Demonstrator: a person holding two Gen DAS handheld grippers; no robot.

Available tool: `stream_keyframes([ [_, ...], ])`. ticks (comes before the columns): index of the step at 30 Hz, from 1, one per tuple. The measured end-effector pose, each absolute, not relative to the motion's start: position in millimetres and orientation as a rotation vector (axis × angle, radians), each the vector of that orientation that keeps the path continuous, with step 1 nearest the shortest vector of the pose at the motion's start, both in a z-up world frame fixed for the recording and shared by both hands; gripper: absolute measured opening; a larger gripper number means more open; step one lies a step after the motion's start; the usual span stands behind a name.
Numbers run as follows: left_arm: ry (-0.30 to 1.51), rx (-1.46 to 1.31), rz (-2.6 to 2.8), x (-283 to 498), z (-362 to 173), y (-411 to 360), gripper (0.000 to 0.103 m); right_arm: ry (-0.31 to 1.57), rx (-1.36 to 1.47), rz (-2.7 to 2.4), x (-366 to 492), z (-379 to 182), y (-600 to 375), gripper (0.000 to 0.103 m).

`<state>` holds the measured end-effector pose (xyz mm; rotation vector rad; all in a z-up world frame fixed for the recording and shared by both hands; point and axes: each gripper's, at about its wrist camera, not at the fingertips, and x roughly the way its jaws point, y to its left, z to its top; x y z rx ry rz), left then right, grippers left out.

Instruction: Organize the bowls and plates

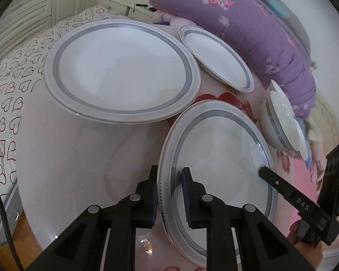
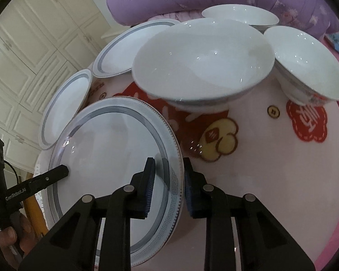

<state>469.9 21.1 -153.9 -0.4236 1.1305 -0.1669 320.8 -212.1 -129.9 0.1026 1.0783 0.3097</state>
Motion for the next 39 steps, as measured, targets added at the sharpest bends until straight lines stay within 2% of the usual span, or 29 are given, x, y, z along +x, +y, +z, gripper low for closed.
stream_keyframes([
  [17, 1.085, -0.436, -0.165, 391, -109, 72, 0.016, 1.043, 0.065, 0.389, 250, -101, -181, 0.024],
  [27, 1.109, -0.445, -0.124, 357, -112, 101, 0.017, 1.073, 0.037, 0.406, 235, -118, -159, 0.024],
  [39, 1.097, -0.399, -0.104, 366, -123, 96, 0.018, 1.097, -0.015, 0.398, 243, -144, -147, 0.024],
])
